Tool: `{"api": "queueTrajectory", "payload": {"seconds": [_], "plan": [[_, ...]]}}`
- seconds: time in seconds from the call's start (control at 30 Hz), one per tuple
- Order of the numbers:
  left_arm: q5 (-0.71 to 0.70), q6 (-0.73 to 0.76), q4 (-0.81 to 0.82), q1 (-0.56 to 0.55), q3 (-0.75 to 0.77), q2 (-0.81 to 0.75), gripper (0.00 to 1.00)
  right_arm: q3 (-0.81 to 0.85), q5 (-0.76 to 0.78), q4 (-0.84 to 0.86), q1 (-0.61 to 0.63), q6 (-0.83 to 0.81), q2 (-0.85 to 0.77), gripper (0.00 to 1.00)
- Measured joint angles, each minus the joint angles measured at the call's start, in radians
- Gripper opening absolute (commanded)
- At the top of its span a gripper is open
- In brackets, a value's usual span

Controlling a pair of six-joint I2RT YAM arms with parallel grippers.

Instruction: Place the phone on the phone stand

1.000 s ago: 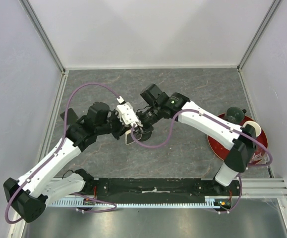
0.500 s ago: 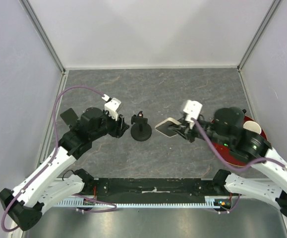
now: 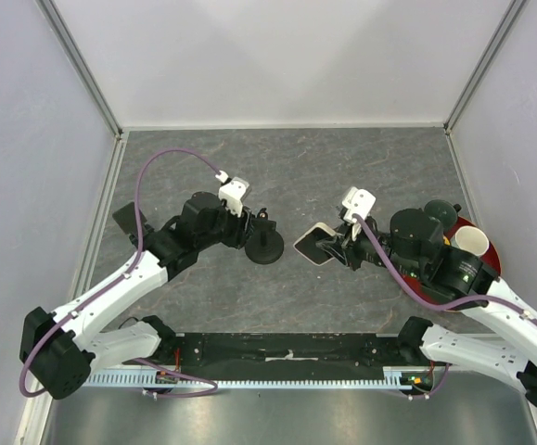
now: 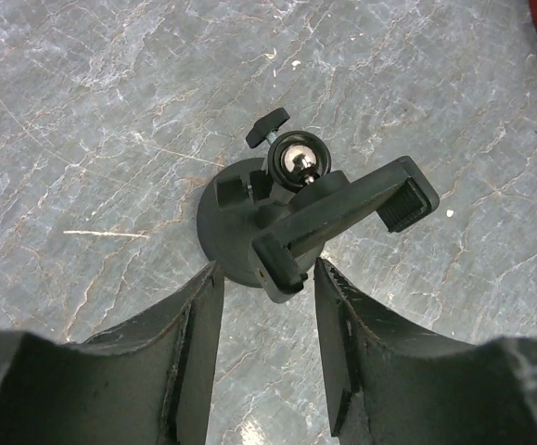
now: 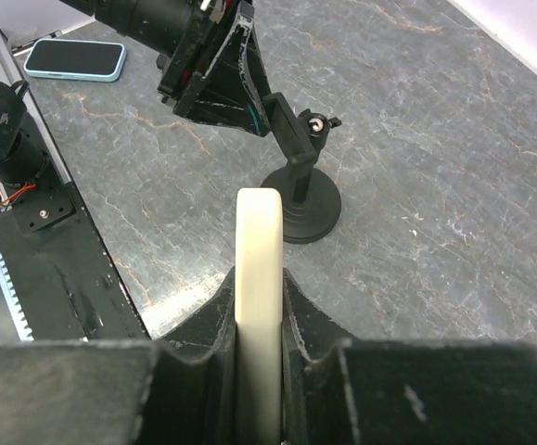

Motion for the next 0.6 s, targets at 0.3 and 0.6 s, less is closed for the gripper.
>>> {"api": "queueTrajectory", "payload": {"seconds": [0.3, 0.6], "plan": [[-0.047, 0.001, 0.044, -0.018, 0.000, 0.014, 0.32, -0.006, -0.043, 0.042, 0.000, 0.005, 0.035, 0.00], [-0.008, 0.076, 0.042, -0.017, 0.004, 0.024, 0.02, -0.014, -0.167, 0.093, -0.001, -0.042, 0.158, 0.00]]}}
